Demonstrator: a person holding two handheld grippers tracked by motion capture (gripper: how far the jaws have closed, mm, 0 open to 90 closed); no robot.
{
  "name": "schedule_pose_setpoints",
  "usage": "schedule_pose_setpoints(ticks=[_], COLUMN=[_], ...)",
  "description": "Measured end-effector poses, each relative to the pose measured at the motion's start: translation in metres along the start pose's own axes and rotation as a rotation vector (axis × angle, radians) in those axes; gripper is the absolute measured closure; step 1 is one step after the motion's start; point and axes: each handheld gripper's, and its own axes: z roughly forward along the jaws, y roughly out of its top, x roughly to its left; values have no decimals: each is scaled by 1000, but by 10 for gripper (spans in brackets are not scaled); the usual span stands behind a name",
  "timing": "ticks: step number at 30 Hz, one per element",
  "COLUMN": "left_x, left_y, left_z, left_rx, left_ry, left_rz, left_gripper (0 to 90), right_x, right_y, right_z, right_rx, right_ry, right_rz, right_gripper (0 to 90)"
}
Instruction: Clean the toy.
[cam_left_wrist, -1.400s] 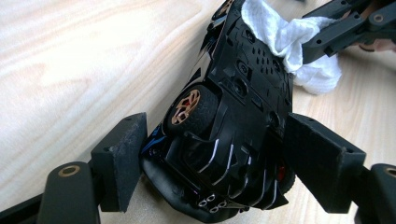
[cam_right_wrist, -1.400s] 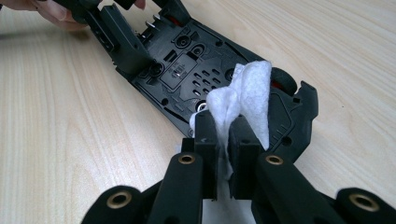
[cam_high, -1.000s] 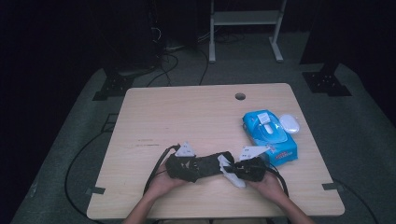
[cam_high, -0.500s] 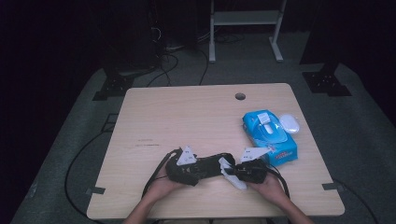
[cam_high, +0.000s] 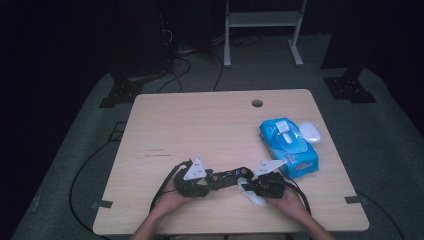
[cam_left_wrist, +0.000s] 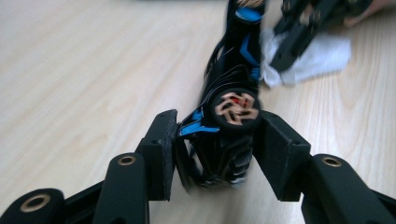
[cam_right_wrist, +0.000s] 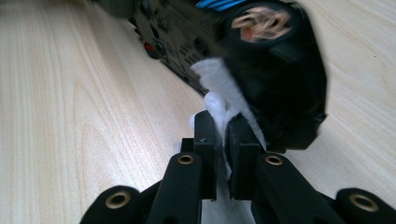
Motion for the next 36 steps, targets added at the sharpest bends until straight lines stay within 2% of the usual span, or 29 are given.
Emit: schedule_pose_setpoints(ticks=[5,10,14,21,23,27,36], left_x=[2,2,5,5,5,5,5], left_y=[0,1,0,-1,-1,-1,-2], left_z=[2,3,3,2,3,3,2], left_rx=[-3,-3,-15,-15,-20,-19,-27], left_ry=[-18,-15,-14,-12,-11,-10,-9], left_rz=[-7,-7,-41,-42,-46,-48,-63], left_gripper=[523,554,582,582,582,582,583], right_x=[-1,-1,0,8,10,14,33], right_y=[3,9,15,35,41,55,83], right_z=[-7,-17,-24,-30,-30,-21,23], right_rx=[-28,-76,-115,-184,-191,-191,-158], right_ry=[11,18,27,44,34,28,66], right_rz=[10,14,19,0,-6,-13,-54], right_gripper=[836,836,836,836,836,836,835])
